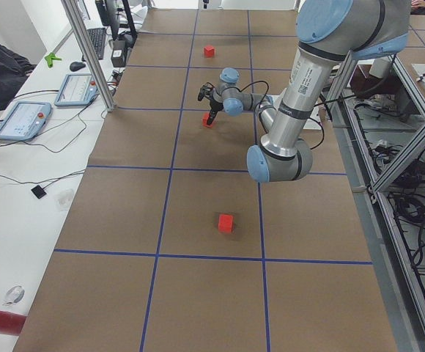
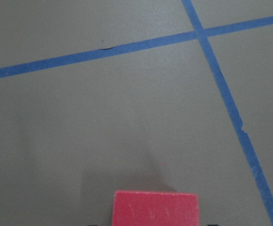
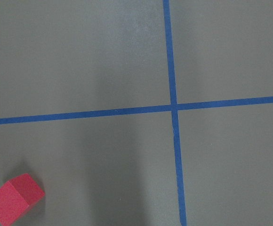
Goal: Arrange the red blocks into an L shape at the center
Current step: 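Close the left gripper on the red cube and lift it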
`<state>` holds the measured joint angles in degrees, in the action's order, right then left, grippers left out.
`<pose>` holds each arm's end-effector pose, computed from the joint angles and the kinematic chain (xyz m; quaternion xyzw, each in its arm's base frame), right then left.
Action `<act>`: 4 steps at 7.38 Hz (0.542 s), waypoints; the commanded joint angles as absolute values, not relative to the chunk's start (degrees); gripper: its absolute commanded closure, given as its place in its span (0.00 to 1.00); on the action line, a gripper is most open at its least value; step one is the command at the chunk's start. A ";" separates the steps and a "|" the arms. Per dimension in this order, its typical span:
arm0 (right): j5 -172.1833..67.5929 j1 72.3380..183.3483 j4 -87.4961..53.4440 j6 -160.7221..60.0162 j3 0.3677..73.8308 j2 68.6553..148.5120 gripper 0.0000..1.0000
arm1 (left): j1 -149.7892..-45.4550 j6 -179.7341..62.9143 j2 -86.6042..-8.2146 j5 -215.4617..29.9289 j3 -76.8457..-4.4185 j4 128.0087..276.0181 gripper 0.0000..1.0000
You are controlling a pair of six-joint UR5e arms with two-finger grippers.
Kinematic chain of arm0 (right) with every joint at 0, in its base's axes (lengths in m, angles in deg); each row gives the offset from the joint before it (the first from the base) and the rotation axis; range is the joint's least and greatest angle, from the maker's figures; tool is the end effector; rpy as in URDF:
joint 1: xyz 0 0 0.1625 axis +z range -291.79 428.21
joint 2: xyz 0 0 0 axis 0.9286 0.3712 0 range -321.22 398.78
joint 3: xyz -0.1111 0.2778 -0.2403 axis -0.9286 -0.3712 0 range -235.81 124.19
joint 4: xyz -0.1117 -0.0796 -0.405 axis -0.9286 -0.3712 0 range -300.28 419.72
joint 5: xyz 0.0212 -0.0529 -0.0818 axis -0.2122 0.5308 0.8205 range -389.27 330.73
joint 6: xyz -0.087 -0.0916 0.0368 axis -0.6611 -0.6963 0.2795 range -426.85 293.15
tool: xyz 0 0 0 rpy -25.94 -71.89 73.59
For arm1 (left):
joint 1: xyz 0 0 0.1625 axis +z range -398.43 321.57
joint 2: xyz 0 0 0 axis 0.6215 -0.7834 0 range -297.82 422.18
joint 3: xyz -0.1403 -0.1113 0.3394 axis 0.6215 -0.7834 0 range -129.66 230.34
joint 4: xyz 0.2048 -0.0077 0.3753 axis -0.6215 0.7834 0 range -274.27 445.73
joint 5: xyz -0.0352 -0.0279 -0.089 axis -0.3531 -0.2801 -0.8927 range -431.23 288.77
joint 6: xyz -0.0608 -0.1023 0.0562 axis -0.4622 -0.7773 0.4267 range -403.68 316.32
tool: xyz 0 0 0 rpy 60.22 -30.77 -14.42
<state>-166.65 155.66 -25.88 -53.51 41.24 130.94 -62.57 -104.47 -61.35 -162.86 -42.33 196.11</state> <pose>0.0140 -0.5041 0.5832 0.0180 -0.4069 0.0534 0.9117 0.5899 -0.4064 0.2317 0.2016 0.4290 0.0456 0.8793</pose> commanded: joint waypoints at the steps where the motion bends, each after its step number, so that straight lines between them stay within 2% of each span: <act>1: -166.65 155.66 -25.88 -53.58 41.31 130.89 0.01 | -63.29 -106.52 -64.18 -162.99 -42.65 195.16 1.00; 3: -166.65 155.66 -25.97 -53.50 41.49 130.97 0.01 | -65.31 -107.31 -69.26 -162.99 -39.78 190.54 1.00; 4: -166.65 155.66 -25.89 -53.49 41.49 130.97 0.01 | -65.67 -107.57 -74.26 -162.90 -34.36 189.37 1.00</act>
